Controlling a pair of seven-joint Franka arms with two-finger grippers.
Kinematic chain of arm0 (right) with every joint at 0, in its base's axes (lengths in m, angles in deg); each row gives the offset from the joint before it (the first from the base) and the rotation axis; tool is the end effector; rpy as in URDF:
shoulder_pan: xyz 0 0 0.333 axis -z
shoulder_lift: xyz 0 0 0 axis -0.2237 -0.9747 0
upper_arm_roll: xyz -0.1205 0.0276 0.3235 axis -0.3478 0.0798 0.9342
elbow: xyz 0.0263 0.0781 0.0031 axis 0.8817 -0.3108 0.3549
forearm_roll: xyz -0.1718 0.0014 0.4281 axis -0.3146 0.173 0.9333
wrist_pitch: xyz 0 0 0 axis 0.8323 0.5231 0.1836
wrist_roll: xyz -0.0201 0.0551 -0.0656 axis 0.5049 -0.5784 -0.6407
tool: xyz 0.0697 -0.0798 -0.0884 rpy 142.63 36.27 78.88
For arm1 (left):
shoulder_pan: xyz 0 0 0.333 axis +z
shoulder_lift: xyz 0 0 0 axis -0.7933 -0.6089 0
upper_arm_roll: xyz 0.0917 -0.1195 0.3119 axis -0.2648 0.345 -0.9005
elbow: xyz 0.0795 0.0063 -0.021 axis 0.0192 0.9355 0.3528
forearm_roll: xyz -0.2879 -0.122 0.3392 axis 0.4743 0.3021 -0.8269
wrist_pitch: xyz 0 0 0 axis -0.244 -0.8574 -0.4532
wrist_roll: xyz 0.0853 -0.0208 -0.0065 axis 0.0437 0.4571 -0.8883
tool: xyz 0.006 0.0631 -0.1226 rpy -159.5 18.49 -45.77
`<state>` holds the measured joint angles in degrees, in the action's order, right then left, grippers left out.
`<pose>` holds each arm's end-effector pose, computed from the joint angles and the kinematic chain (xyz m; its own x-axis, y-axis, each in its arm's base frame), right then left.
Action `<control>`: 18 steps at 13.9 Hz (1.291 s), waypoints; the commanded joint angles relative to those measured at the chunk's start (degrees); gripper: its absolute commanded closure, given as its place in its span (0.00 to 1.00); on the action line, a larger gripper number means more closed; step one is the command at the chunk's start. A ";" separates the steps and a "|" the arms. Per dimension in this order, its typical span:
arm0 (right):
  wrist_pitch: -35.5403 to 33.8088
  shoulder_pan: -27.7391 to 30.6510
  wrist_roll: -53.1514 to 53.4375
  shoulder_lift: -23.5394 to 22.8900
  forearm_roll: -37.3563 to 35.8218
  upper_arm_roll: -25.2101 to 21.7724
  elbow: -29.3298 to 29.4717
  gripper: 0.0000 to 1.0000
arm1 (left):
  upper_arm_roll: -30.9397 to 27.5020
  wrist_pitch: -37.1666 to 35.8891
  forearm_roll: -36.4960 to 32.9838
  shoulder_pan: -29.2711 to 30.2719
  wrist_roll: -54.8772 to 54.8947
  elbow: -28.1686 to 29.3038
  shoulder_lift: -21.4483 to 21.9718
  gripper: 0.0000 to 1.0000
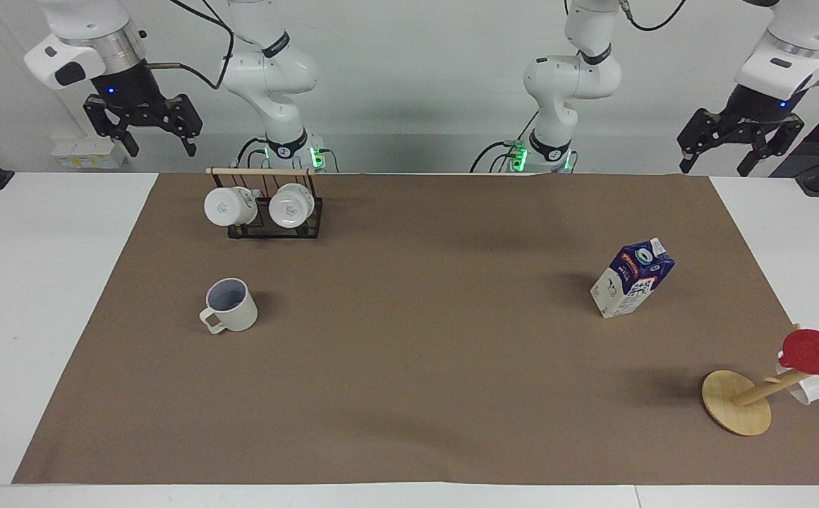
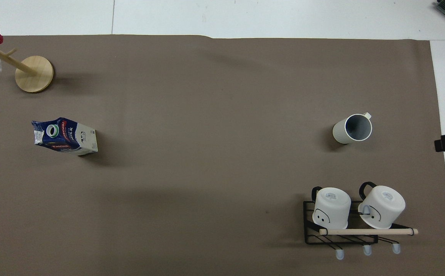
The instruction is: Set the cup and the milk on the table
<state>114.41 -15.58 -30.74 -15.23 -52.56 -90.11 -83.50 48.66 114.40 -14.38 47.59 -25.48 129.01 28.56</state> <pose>0.5756 -0.0444 0.6807 0.9998 0.0217 -0.0047 0.0218 -0.9994 0.0253 0.6050 0.0073 0.6939 0.9855 -0.1439 0.0904 -0.1444 -0.9895 -0.0015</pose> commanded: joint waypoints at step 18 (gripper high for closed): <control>1.52 0.11 2.51 2.41 -0.72 0.29 -3.28 0.00 | -0.25 -1.48 0.15 -0.29 0.14 -1.05 -0.15 0.00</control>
<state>114.41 -15.58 -30.36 -14.62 -52.56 -90.11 -84.33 48.75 114.21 -14.38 47.59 -25.48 128.97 28.56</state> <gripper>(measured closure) 0.000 0.000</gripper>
